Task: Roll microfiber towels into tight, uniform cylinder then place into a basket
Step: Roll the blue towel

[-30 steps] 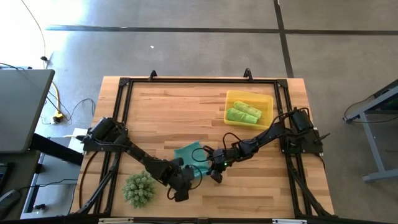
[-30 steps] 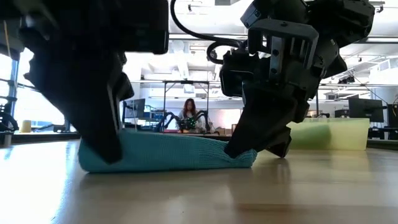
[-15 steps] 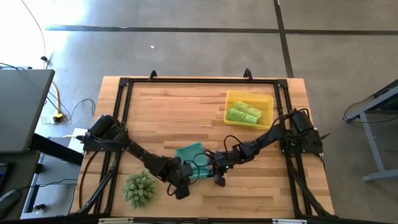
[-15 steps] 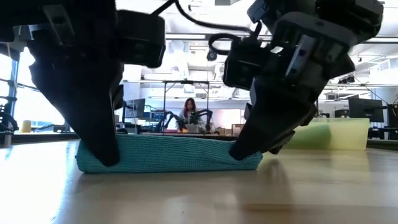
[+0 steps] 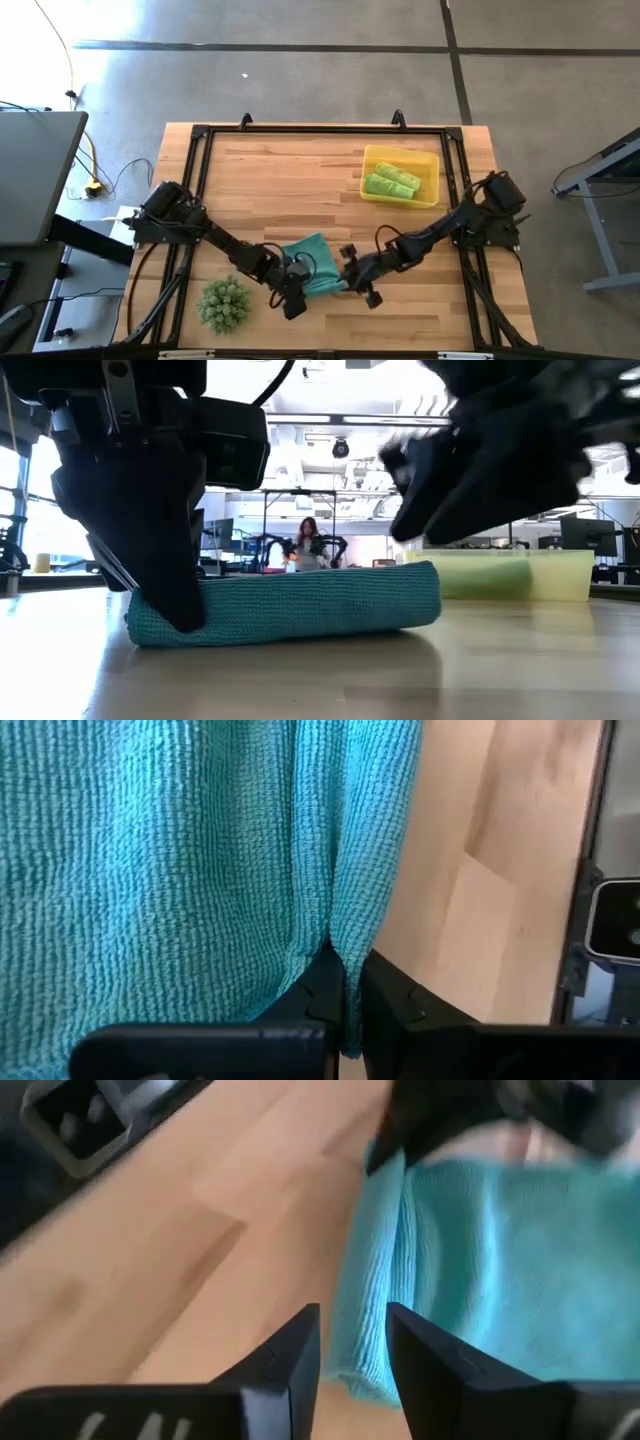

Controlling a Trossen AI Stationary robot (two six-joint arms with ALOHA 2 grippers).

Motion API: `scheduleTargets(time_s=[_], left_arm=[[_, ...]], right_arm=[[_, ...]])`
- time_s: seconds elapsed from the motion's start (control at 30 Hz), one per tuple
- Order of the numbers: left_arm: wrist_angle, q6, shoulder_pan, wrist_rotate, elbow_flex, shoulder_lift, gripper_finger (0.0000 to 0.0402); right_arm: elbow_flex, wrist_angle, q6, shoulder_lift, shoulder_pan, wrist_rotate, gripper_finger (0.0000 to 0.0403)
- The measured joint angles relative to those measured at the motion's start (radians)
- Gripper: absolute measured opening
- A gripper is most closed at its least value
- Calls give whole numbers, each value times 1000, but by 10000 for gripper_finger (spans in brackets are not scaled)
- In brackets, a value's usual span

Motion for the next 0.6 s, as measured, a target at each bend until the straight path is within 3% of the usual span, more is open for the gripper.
scheduleTargets(time_s=[0.13,0.3,0.47,0.6], left_arm=[[11,0,10,8,0,2,6],[18,1,36,32,-2,2,5],[38,7,47,42,-3,5,5],[41,27,47,37,-3,5,5]], right_arm=[[1,18,-173,1,59,85,110],[2,28,-131,35,89,107,110],[3,30,-117,85,103,264,110],[3,22,-116,111,93,301,110]])
